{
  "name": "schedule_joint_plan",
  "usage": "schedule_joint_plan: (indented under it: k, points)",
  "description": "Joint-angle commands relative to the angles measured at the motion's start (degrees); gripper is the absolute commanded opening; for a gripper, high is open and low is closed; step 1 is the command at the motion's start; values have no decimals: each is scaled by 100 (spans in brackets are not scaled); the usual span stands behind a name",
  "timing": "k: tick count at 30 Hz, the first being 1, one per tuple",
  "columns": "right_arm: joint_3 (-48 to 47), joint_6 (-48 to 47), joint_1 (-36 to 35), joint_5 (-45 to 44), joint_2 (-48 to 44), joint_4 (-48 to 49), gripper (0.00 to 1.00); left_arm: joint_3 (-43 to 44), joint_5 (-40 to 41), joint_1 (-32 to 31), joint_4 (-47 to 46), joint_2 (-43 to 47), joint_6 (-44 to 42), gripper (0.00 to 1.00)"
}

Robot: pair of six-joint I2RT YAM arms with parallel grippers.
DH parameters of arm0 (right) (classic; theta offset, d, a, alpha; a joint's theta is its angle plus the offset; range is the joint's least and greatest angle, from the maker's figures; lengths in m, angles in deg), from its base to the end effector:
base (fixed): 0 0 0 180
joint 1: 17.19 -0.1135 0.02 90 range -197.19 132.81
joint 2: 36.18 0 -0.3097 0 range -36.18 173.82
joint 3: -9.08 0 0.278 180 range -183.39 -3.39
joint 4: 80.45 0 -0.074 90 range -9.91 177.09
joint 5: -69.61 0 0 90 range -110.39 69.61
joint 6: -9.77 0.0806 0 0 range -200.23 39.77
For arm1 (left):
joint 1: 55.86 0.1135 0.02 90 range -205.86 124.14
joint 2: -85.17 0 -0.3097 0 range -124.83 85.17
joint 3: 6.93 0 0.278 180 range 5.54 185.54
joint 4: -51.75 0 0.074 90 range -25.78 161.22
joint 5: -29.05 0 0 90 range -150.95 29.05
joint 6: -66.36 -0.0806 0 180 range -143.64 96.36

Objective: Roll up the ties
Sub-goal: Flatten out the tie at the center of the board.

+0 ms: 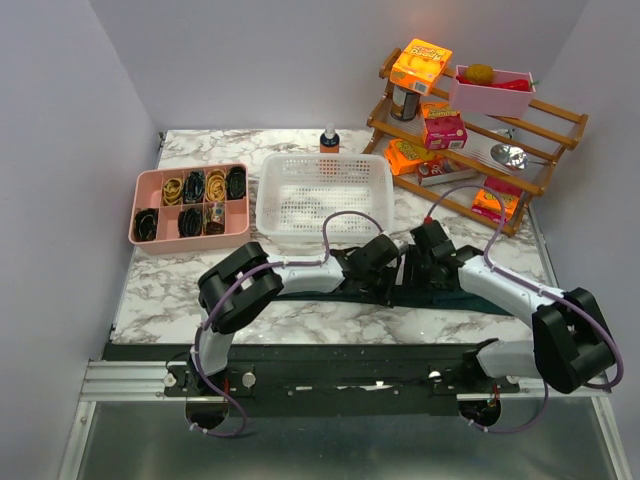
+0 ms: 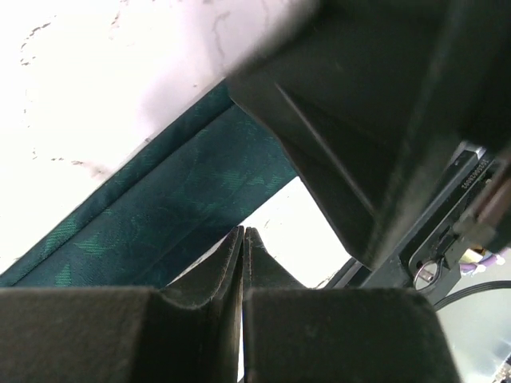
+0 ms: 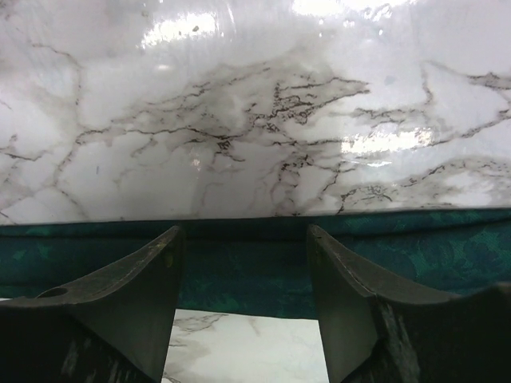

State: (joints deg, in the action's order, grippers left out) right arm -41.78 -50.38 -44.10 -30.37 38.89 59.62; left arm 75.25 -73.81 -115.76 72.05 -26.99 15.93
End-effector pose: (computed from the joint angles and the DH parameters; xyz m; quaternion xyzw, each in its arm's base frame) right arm 0.2388 0.1055 0.1607 0.0444 0.9701 0.0314 0.2364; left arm 0.2228 -0.4201 0.1440 0.2024 0.9132 -0.3257 0.1378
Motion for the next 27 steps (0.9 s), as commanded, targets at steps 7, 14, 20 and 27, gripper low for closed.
schedule_joint_plan:
  k: [7,14,20,27]
  points:
    - [358,100,-358,488,-458,83,68,-81,196,84,210,-394,279,12]
    - [140,83,-376,269,-589,-75,68,-317,354,75,52,166,174,26]
    - [-89,13,-393,312,-695,-163,68,-809,767,110,323,1422,-63,66]
    - [-388,-102,-753,172,-344,-137,59,-1828,1110,707,736,3014,6,75]
